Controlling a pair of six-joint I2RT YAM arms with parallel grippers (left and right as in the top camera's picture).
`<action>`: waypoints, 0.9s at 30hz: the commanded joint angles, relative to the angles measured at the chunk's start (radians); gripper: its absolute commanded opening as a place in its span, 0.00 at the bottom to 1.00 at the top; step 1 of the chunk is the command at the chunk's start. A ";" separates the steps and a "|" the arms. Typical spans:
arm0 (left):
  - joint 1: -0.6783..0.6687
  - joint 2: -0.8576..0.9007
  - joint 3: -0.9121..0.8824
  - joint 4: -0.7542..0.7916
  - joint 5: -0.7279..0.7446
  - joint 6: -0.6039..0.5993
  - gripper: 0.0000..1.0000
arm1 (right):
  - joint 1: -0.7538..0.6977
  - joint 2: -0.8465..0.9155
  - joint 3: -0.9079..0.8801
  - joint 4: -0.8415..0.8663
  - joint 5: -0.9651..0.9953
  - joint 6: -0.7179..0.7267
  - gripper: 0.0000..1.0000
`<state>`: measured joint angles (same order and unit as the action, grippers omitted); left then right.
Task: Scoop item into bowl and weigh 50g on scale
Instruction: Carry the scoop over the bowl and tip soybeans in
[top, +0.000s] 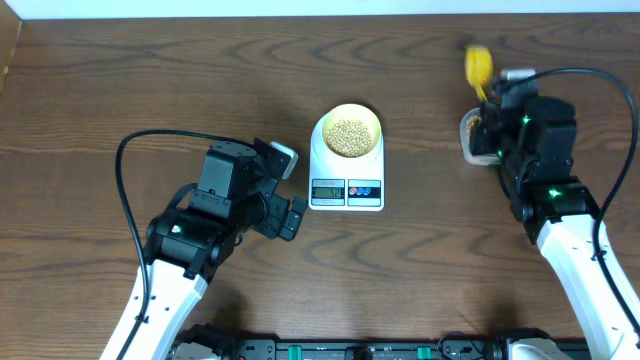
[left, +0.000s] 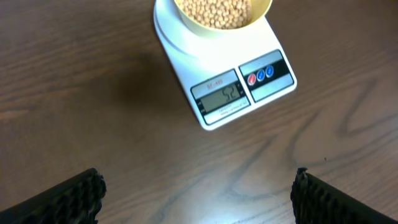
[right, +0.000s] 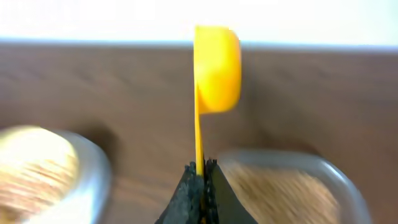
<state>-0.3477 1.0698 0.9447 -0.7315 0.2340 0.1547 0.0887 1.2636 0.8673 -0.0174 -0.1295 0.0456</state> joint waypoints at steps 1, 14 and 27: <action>0.004 0.001 0.002 -0.002 0.008 0.002 0.98 | 0.013 0.019 0.004 0.122 -0.285 0.136 0.01; 0.004 0.001 0.002 -0.002 0.008 0.002 0.98 | 0.218 0.217 0.004 0.246 -0.325 0.066 0.01; 0.004 0.001 0.002 -0.001 0.008 0.002 0.98 | 0.319 0.282 0.004 0.149 -0.155 -0.142 0.01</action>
<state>-0.3477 1.0698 0.9443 -0.7326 0.2344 0.1547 0.3996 1.5414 0.8688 0.1436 -0.3836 -0.0254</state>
